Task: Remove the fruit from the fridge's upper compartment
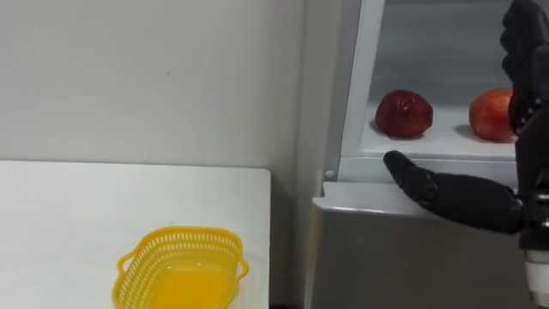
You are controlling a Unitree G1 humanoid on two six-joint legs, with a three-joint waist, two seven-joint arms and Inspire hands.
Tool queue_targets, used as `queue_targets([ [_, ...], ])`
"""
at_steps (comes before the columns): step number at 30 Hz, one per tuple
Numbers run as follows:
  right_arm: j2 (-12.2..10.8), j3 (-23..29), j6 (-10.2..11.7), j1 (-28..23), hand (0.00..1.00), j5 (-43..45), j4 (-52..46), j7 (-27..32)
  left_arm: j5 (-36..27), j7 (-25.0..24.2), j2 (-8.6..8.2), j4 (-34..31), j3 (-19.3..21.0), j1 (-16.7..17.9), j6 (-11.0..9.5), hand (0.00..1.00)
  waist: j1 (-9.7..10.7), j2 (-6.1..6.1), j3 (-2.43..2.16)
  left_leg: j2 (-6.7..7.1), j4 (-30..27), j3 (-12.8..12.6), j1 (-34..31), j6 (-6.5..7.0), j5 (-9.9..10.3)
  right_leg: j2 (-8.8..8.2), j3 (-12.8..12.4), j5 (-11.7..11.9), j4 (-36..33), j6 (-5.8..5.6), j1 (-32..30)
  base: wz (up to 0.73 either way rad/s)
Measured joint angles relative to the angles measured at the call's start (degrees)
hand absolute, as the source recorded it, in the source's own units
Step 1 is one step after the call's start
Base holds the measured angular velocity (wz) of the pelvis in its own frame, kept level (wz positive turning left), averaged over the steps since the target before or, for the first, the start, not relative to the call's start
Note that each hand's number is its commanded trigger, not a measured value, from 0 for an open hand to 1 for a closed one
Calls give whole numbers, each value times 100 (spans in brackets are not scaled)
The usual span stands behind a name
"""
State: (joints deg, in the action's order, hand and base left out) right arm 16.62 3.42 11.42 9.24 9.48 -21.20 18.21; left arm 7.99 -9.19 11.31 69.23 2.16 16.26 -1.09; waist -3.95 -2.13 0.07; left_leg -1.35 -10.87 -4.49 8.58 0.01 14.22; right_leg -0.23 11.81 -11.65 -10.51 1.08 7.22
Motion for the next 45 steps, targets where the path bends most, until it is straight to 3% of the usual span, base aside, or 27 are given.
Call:
queue_targets([
  [5,17,77,-35,217,0,-62,225,39,165,-18,-3,-57,16,20,103,0,-137,-55,18,7,-40,1,-1,0,0,-2,2,0,17,1,28,1],
  [12,102,80,-110,489,0,-281,833,73,181,-21,-10,-120,108,4,214,0,-123,-153,19,18,-51,139,1,0,0,-10,121,5,86,4,114,7],
  [18,318,98,-235,550,0,-443,1385,115,179,-42,-9,-242,183,-69,244,0,-228,-150,22,18,-50,169,-41,0,0,-24,193,5,57,4,107,2],
  [22,341,161,-326,559,0,-452,1620,113,177,-117,-2,-284,225,-80,283,0,-275,-152,22,22,-49,211,-58,-1,-1,-31,247,5,58,4,109,6],
  [26,354,161,-494,883,0,-488,1921,156,179,-154,-8,-286,155,-73,379,0,-270,-157,24,29,-54,240,-94,-1,-2,-34,254,5,56,4,87,2],
  [31,406,241,-537,1274,0,-697,2387,241,374,-179,-7,-305,104,-46,452,0,-239,-191,15,51,-87,350,-138,0,-3,-48,330,5,58,4,94,10],
  [36,641,240,-599,1722,0,-987,2689,216,419,-276,47,-409,108,-37,455,0,-224,-207,7,85,-92,475,-195,9,-37,-75,407,5,59,3,88,11],
  [45,742,232,-647,1808,0,-998,2737,163,414,-277,70,-448,110,-24,457,0,-256,-227,7,86,-88,497,-193,6,-45,-73,412,5,60,3,101,1],
])
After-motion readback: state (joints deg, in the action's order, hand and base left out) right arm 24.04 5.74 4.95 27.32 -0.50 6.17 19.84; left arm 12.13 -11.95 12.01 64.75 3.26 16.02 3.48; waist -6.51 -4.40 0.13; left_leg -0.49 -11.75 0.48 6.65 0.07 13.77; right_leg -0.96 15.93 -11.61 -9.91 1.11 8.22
